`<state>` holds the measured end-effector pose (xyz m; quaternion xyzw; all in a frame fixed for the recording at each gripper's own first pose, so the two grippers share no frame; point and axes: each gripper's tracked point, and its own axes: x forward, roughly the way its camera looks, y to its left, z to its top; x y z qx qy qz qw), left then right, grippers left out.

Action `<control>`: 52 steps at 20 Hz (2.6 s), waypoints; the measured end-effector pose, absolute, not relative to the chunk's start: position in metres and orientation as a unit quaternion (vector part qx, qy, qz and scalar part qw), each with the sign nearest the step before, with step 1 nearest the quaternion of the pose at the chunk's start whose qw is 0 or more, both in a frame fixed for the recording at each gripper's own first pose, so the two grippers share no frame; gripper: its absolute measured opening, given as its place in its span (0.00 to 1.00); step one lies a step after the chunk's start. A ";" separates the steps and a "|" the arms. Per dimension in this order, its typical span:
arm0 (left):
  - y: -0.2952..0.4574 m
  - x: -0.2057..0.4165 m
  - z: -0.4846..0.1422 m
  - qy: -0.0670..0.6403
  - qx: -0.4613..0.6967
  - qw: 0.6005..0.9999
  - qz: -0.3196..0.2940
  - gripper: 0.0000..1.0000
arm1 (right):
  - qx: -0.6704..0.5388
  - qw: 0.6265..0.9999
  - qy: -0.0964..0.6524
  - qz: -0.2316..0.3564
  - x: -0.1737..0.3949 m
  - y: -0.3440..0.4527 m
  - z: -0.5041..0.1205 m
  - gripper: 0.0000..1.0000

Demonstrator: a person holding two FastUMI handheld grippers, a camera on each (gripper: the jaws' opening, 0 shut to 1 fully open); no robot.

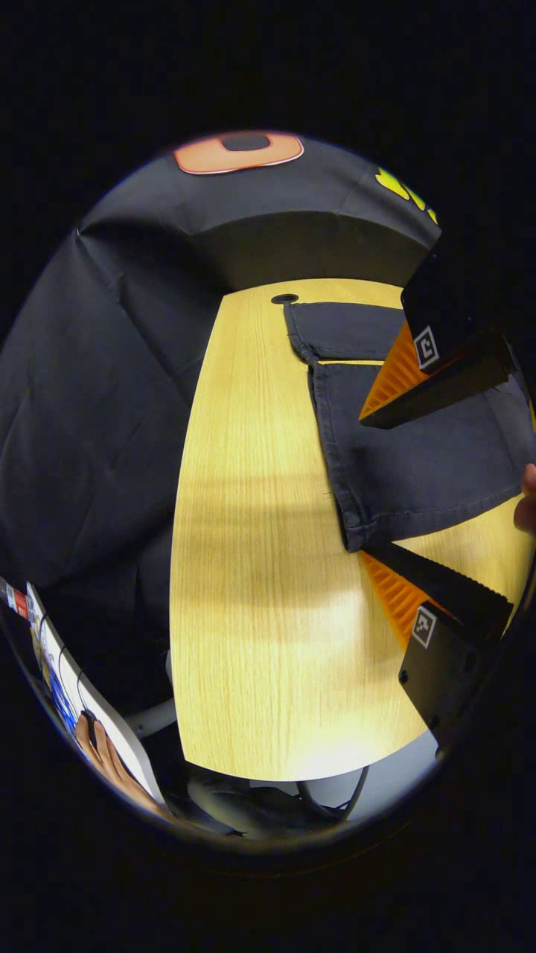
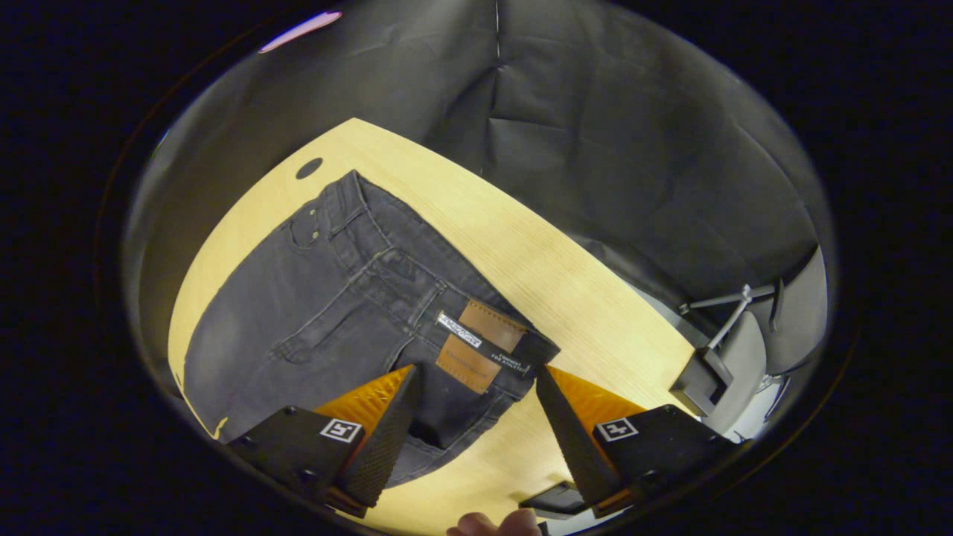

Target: Grasp the waist and the cuffs of the jeans and fold them to make the two legs overlap; first hold the waist and fold one-third of the jeans toward the cuffs, then hold the cuffs and fold the remaining one-third in the same direction to finish folding.

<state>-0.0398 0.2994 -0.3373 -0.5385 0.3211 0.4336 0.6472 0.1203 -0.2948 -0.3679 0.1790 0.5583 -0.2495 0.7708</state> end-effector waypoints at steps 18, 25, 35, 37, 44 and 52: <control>0.301 -0.032 -0.338 0.330 -0.543 0.643 0.427 0.97 | 0.181 0.763 0.550 -0.288 0.121 -0.299 -0.376 0.97; 0.300 -0.031 -0.346 0.346 -0.535 0.647 0.418 0.76 | 0.200 0.755 0.549 -0.296 0.130 -0.292 -0.377 0.63; 0.291 -0.040 -0.342 0.333 -0.542 0.664 0.394 0.14 | 0.258 0.758 0.557 -0.220 0.129 -0.276 -0.368 0.17; 0.286 -0.042 -0.324 0.318 -0.539 0.681 0.379 0.10 | 0.288 0.760 0.545 -0.206 0.129 -0.272 -0.353 0.11; 0.264 -0.051 -0.252 0.273 -0.567 0.696 0.345 0.06 | 0.394 0.738 0.524 -0.159 0.111 -0.242 -0.294 0.11; 0.281 -0.006 -0.211 0.276 -0.611 0.658 0.344 0.07 | 0.439 0.716 0.527 -0.135 0.153 -0.231 -0.255 0.11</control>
